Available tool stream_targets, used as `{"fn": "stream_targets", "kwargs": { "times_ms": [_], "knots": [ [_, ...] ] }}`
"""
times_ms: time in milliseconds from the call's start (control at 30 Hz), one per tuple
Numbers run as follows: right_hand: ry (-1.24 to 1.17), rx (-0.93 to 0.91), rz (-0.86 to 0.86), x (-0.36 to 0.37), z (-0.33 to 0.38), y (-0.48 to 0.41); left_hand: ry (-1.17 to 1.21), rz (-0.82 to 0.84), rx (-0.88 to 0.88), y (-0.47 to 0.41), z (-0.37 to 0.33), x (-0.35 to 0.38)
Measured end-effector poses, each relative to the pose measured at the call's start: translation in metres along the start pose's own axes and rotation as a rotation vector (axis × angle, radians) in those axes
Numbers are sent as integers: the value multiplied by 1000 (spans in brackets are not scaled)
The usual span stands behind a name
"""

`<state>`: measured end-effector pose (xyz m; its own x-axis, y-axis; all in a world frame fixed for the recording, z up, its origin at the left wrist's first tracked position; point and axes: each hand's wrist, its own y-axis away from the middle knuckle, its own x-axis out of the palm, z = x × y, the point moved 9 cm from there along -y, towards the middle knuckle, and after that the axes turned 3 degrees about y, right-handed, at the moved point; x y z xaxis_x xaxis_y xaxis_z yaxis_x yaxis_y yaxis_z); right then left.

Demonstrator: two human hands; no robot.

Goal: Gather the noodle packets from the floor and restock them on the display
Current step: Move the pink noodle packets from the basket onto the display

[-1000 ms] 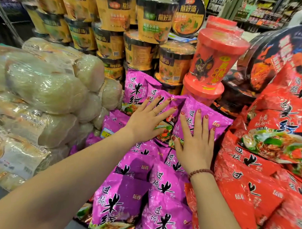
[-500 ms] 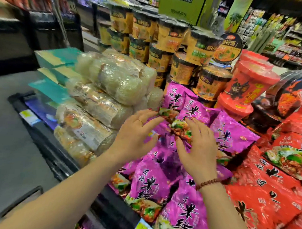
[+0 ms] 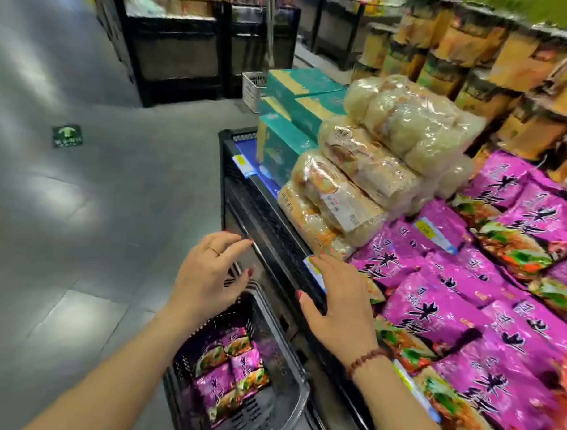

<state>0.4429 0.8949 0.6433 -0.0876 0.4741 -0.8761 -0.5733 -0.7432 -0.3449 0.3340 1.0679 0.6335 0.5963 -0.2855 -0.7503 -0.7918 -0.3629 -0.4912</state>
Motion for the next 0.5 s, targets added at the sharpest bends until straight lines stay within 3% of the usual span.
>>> {"fn": "stream_targets", "kwargs": {
  "times_ms": [267, 500],
  "knots": [
    [-52, -61, 285, 120, 45, -4, -100, 118, -361, 111, 111, -14],
    [-80, -23, 540, 237, 13, -7, -64, 163, -674, 179, 164, 35]
  ]
}}
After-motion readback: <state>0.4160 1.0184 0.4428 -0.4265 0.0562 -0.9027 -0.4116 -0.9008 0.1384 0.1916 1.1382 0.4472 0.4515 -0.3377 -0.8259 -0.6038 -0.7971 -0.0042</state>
